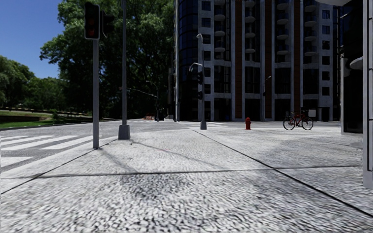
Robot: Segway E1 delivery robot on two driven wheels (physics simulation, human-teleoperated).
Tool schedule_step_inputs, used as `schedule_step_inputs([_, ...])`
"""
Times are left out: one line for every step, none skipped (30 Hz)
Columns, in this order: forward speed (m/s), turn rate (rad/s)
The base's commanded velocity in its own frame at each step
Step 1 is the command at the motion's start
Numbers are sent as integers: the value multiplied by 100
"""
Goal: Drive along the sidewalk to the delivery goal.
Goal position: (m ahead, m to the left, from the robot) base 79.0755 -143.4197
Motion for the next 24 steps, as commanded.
schedule_step_inputs([200,-57])
schedule_step_inputs([200,-53])
schedule_step_inputs([200,-52])
schedule_step_inputs([200,-52])
schedule_step_inputs([200,-52])
schedule_step_inputs([200,-52])
schedule_step_inputs([200,-52])
schedule_step_inputs([200,-52])
schedule_step_inputs([200,-52])
schedule_step_inputs([200,-52])
schedule_step_inputs([200,-52])
schedule_step_inputs([200,-52])
schedule_step_inputs([200,-51])
schedule_step_inputs([200,-51])
schedule_step_inputs([200,-51])
schedule_step_inputs([200,-51])
schedule_step_inputs([200,-51])
schedule_step_inputs([200,-51])
schedule_step_inputs([200,-51])
schedule_step_inputs([200,-51])
schedule_step_inputs([200,-51])
schedule_step_inputs([200,-51])
schedule_step_inputs([200,-51])
schedule_step_inputs([200,-50])
